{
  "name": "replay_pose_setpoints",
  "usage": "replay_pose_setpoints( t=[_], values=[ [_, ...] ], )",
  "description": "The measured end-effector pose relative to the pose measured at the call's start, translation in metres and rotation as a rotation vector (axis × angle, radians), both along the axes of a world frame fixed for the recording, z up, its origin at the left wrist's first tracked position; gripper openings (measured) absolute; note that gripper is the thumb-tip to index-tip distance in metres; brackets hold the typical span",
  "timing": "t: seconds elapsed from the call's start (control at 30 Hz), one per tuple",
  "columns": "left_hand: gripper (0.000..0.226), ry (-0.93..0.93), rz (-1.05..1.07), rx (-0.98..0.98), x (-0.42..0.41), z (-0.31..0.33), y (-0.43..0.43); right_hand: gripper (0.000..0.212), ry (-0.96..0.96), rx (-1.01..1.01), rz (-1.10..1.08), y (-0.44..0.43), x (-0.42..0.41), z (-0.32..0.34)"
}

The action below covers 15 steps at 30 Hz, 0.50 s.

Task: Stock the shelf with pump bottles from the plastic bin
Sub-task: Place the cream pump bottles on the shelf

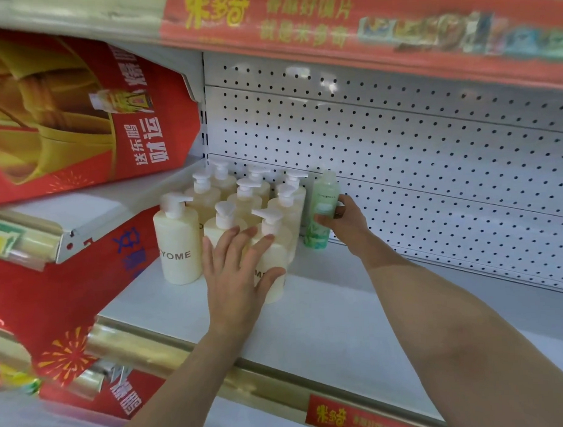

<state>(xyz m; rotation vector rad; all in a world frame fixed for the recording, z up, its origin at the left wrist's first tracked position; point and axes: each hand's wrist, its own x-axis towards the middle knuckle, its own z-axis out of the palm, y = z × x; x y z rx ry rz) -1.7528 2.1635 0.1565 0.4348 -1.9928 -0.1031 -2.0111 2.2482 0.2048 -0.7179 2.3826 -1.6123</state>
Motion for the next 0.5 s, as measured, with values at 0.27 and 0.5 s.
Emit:
replay_pose_setpoints(
  t=[0.27, 0.5],
  values=[
    [0.049, -0.063, 0.003, 0.009, 0.006, 0.003, 0.004, 0.084, 0.021, 0.11, -0.051, 0.017, 0.03, 0.019],
    [0.067, -0.109, -0.143, 0.08, 0.042, 0.033, -0.003, 0.071, 0.223, 0.243, -0.187, 0.05, 0.106, 0.068]
  ],
)
